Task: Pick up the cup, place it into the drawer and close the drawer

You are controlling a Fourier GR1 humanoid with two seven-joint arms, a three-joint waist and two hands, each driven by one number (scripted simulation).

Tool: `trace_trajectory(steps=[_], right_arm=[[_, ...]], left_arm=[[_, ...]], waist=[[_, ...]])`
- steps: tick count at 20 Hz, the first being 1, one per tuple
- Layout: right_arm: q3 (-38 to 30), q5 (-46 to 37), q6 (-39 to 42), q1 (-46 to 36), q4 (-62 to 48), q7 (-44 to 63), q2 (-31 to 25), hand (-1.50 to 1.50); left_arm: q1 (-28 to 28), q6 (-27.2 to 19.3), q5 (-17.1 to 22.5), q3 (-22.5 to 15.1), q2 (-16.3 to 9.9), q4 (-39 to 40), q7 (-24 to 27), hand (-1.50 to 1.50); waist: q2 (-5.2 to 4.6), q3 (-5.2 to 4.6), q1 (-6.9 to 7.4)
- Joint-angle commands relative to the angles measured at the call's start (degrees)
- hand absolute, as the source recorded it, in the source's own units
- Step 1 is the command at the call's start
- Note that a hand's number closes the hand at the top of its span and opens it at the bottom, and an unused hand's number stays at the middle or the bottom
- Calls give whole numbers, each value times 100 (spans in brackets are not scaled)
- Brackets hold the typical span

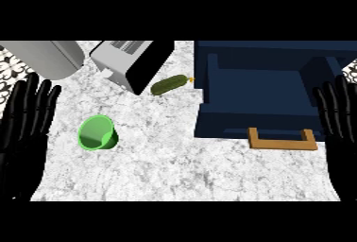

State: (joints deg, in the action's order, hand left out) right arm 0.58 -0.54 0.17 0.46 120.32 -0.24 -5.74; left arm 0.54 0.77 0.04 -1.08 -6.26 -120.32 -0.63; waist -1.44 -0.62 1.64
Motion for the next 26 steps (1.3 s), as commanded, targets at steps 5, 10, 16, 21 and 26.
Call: trace_trajectory(steps=[5, 10, 16, 21, 26], right_arm=[[323, -370, -150, -353, -139, -21, 226, -150], [209, 327, 512, -405, -189, 858, -241, -150], [-304, 614, 778, -808, -1293, 278, -296, -150], [-529, 815, 949, -923, -1075, 474, -445, -150], [-143, 294, 754, -906, -1147, 223, -195, -150]], left_arm=[[101, 984, 1145, 985, -581, 639, 518, -150], [-263, 747, 2274, 1377, -252, 869, -445, -150], [117, 977, 2011, 1491, -306, 2034, 140, -150], [91, 1134, 2026, 1701, -496, 2551, 121, -150], [180, 1308, 1415, 1637, -374, 3992, 1293, -150]], waist=[[142, 59, -153], [146, 56, -130], [136, 62, -157], [144, 62, -160], [139, 60, -174]])
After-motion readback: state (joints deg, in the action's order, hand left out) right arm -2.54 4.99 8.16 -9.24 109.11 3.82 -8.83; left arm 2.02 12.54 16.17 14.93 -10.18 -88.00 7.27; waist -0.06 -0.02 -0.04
